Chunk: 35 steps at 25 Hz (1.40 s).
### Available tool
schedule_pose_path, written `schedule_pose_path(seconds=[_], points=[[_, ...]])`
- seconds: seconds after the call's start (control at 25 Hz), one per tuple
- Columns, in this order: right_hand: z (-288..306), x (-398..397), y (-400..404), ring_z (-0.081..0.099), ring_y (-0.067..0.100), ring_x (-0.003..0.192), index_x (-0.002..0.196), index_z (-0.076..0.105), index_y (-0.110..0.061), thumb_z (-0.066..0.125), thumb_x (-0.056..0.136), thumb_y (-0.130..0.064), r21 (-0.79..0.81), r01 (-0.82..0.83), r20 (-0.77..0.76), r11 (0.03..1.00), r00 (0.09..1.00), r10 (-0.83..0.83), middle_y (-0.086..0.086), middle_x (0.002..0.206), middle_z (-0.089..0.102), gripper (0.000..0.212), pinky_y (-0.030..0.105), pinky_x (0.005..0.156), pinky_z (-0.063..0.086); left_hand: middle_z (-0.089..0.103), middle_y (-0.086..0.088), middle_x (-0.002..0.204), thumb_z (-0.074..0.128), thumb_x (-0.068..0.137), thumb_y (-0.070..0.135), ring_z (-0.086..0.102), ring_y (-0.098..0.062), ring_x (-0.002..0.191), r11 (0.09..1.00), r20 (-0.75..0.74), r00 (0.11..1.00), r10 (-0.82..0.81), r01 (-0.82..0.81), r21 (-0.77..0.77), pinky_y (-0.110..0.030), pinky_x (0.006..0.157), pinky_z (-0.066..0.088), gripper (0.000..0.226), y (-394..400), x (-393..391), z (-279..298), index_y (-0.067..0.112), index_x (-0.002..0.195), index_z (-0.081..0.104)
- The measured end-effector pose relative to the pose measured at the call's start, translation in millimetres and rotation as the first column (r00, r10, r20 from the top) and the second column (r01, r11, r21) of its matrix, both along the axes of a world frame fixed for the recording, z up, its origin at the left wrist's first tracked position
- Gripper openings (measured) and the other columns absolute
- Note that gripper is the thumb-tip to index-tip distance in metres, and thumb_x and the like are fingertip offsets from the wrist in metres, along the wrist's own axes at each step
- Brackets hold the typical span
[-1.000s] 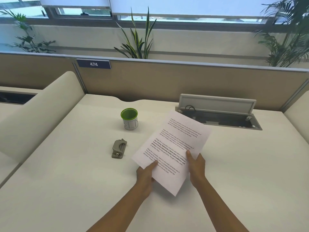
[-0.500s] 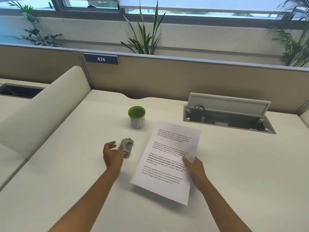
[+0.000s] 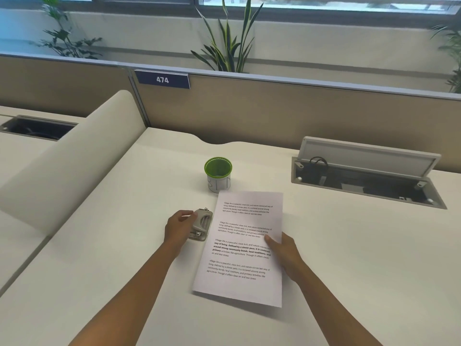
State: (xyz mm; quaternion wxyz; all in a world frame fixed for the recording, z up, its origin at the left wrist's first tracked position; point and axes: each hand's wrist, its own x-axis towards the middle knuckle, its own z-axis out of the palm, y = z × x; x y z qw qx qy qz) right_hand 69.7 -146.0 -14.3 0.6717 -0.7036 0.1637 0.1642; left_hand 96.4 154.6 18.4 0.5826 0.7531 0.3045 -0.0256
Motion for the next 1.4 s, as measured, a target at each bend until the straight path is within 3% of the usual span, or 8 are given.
schedule_pose_path(seconds=[0.28,0.68,0.88,0.96,1.04,1.4], points=[[-7,7,18,0.071,0.028,0.113,0.128,0.067,-0.014,0.065,0.098,-0.019,0.003,-0.009,-0.032,1.000,0.999,0.009,0.005,0.122,0.074,0.030,0.053,0.106,0.051,0.071,-0.006,0.091,0.071,0.090,0.021,0.059,-0.019,0.080,1.000,-0.003,1.000,-0.004,0.004,0.010,-0.023,0.062,0.042,0.011,3,4,-6,0.010,0.089,0.073],[-7,2,20,0.070,0.025,0.114,0.131,0.065,-0.017,0.065,0.098,-0.022,0.003,0.003,-0.012,1.000,1.000,-0.003,0.002,0.124,0.074,0.033,0.052,0.107,0.051,0.065,-0.004,0.079,0.073,0.088,0.018,0.054,-0.018,0.075,0.999,-0.077,0.996,-0.047,0.045,-0.023,-0.026,0.063,0.040,0.017,9,-6,-7,0.001,0.087,0.073],[-6,0,22,0.071,0.023,0.112,0.129,0.066,-0.019,0.065,0.098,-0.023,-0.016,-0.017,-0.008,1.000,1.000,0.017,-0.001,0.121,0.075,0.031,0.051,0.106,0.052,0.068,-0.011,0.084,0.073,0.087,0.016,0.061,-0.025,0.076,0.996,-0.138,0.989,-0.045,0.033,-0.087,-0.029,0.063,0.048,0.011,7,-12,-3,0.008,0.081,0.071],[-6,1,22,0.070,0.024,0.113,0.130,0.066,-0.018,0.065,0.098,-0.023,-0.018,-0.017,-0.005,1.000,1.000,0.017,0.000,0.123,0.074,0.032,0.051,0.107,0.051,0.068,-0.015,0.086,0.072,0.088,0.013,0.065,-0.024,0.068,0.988,-0.151,0.988,-0.035,0.011,-0.157,-0.024,0.051,0.054,0.008,6,-15,2,0.006,0.083,0.070],[-6,1,22,0.070,0.025,0.114,0.130,0.065,-0.017,0.064,0.098,-0.023,-0.017,-0.017,-0.005,1.000,1.000,0.017,0.001,0.124,0.074,0.033,0.052,0.107,0.051,0.068,-0.014,0.084,0.073,0.088,0.013,0.065,-0.021,0.064,0.984,-0.170,0.985,-0.036,0.006,-0.176,-0.019,0.040,0.050,0.009,4,-18,5,0.008,0.082,0.070],[-5,-4,17,0.072,0.022,0.110,0.128,0.067,-0.019,0.064,0.098,-0.025,-0.042,-0.052,0.008,0.998,0.999,0.052,-0.001,0.120,0.075,0.030,0.049,0.104,0.053,0.072,-0.006,0.076,0.075,0.087,0.019,0.070,-0.016,0.067,0.980,-0.191,0.979,-0.076,0.038,-0.195,-0.029,0.062,0.054,0.011,5,-34,11,0.012,0.081,0.069]])
